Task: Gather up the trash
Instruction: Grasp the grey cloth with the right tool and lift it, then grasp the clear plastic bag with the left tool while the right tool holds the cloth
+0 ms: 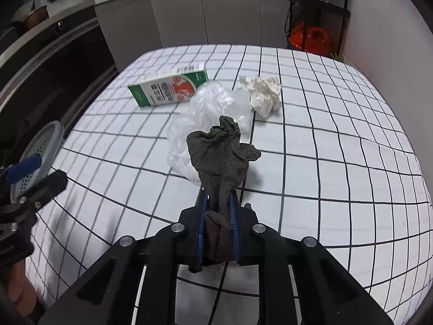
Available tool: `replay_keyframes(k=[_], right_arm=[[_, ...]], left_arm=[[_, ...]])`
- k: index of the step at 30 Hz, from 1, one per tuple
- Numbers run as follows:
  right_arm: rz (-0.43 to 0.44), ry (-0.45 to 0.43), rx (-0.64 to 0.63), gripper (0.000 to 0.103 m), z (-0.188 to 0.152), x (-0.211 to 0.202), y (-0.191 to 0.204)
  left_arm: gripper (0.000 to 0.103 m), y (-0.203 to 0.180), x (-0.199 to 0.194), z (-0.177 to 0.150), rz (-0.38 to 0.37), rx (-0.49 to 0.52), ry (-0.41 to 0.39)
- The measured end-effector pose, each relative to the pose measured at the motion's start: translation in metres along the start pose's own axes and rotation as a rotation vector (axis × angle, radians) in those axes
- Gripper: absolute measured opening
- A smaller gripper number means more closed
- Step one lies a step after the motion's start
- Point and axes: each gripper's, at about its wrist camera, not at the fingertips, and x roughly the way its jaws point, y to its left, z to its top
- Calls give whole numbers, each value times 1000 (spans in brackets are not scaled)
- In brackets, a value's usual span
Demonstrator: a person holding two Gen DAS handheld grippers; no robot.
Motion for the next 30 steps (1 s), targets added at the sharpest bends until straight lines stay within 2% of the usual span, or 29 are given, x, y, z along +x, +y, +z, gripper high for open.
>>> replay_keyframes(k=[7,12,16,22,30], right_arm=[[22,-64,53,15,10,-23,-16],[26,-105,98,15,18,-40,-34],[28,-126,126,15,22,-50,-48],[34,-149,165,15,29,-57,-70],[62,-129,195,15,32,-52,-83]], left_arm=[[82,-5,1,0,-11,8,7],[82,-23,10,6,-52,16,30],[84,-40,22,17,-66,10,10],[85,-68,58,41,-76,20,12],[85,-90,112,55,-73,6,89]])
